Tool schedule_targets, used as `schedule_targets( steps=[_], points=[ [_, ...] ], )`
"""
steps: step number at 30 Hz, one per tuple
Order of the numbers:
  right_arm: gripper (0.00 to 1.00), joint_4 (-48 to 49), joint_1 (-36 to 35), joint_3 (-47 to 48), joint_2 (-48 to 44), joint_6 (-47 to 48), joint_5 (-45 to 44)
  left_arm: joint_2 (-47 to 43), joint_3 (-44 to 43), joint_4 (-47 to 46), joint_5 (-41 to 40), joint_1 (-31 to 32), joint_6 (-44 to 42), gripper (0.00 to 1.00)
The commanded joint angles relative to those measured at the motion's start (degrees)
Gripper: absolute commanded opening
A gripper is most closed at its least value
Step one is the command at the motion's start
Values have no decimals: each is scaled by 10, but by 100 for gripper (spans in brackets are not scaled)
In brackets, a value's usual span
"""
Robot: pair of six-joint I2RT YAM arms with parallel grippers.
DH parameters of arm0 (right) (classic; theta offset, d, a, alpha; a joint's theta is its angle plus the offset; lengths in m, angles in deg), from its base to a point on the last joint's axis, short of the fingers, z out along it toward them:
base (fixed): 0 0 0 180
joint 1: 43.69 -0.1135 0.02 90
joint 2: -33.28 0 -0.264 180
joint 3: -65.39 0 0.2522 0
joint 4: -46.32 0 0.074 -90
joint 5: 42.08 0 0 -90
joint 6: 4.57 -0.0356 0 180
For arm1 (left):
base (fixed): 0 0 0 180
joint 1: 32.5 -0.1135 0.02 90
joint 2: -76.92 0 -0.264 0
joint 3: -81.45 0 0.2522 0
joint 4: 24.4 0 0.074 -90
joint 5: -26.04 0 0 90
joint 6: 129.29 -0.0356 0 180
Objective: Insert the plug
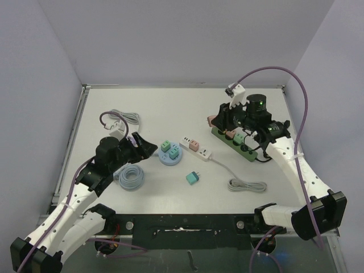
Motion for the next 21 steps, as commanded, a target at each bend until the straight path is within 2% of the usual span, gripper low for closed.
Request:
schedule_targets(
  steps=[1, 4, 7, 10, 14, 21],
  points=[
    [0, -183, 46, 68, 39, 190, -61, -4, -25, 47, -37, -3, -84, 70],
    [0, -261, 106, 93, 72, 248, -51, -11, -19, 38, -31, -3, -90, 70],
    [0, -264, 150, 77, 70, 290, -52, -20, 10, 23, -19, -4, -93, 70],
    [0, -269, 187, 60, 72, 328, -11, -24, 23, 16, -2, -4, -93, 70],
    [0, -290, 203, 41, 80, 367, -6, -27, 44, 8, 30, -4, -87, 70],
    [0, -267, 240, 20, 98, 378, -40, -44, 79, -14, 53, 2, -78, 70]
  ],
)
